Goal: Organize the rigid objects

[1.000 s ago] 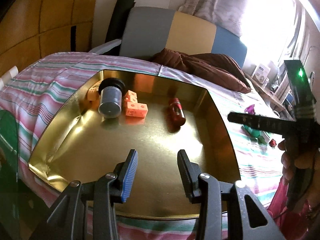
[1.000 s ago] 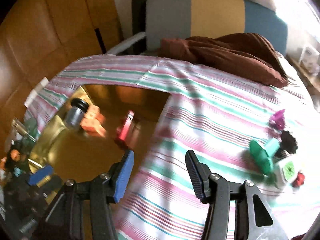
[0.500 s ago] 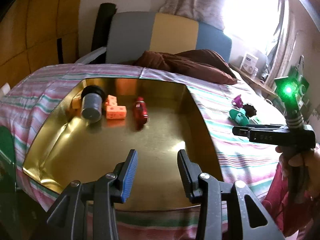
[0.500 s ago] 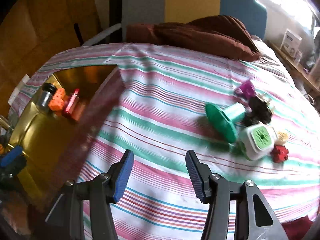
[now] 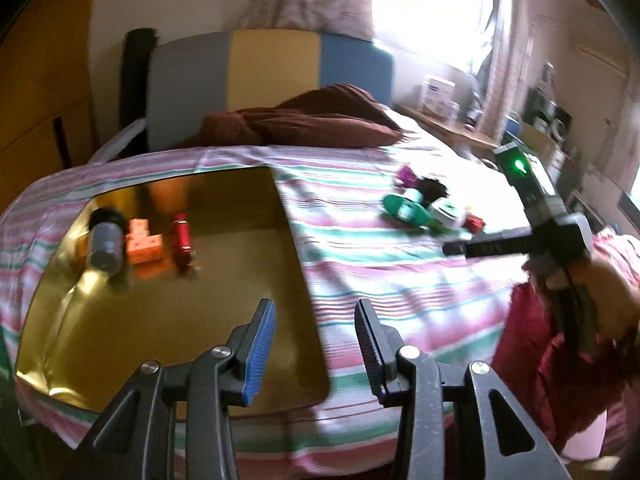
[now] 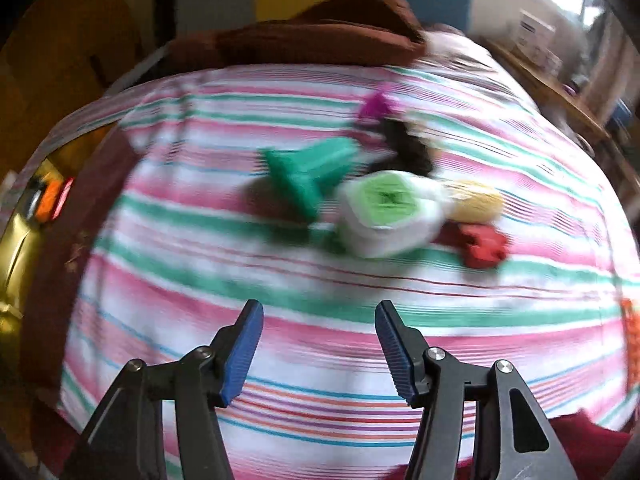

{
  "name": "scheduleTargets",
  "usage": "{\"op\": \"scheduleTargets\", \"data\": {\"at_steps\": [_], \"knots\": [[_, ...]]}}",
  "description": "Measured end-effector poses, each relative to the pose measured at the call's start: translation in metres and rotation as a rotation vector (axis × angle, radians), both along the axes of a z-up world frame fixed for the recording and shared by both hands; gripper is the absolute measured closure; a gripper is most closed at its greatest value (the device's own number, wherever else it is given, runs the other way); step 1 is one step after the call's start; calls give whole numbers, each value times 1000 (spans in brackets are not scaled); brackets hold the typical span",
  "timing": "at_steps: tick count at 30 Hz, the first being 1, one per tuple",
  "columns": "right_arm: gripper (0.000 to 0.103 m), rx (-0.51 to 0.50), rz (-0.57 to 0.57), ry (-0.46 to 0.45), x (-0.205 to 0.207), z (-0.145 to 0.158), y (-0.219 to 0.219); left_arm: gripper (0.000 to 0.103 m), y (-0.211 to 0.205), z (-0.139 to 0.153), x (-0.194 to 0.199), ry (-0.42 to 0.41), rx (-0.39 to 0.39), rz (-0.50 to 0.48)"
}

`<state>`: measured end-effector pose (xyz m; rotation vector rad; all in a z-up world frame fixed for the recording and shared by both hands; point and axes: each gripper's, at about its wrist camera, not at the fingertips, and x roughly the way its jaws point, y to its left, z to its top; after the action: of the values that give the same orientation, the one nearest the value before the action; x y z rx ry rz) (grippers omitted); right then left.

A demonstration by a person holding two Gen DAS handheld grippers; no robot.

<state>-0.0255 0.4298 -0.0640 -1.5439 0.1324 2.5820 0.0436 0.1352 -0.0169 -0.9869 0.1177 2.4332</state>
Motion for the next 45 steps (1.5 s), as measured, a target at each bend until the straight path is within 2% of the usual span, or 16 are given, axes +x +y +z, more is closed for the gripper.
{"op": "scheduleTargets", "data": {"at_steps": [7, 9, 13, 19, 22, 24, 28, 32, 35, 38, 41, 45], "knots": [[44, 25, -186, -23, -6, 7, 81, 62, 28, 0, 10, 3, -35, -99], [44, 27, -210, -42, -14, 4, 99, 62, 32, 0, 12, 2, -41, -107], [44, -41, -214, -59, -27, -8, 121, 62, 37, -2, 11, -11, -51, -113], [44, -82, -228, -52, -36, -18, 131, 62, 40, -9, 7, -42, -67, -107], [46, -35, -189, -64, -41, -20, 125, 62, 44, -10, 7, -47, -67, -111], [54, -8, -162, -68, -42, -20, 120, 62, 46, -11, 6, -53, -65, -123], [54, -18, -135, -76, -37, -18, 113, 62, 56, -10, 3, -62, -63, -144], [54, -28, -176, -94, -27, -15, 118, 62, 71, -9, -4, -74, -69, -161], [54, -23, -264, -113, -21, -18, 136, 62, 86, -9, -12, -102, -67, -183], [54, -77, -320, -103, -13, -16, 149, 62, 107, -7, -18, -106, -71, -214], [54, -66, -315, -108, -13, -15, 145, 59, 134, -5, -29, -114, -83, -258], [54, -48, -302, -117, -13, -14, 142, 50, 174, -4, -44, -102, -106, -311]]}}
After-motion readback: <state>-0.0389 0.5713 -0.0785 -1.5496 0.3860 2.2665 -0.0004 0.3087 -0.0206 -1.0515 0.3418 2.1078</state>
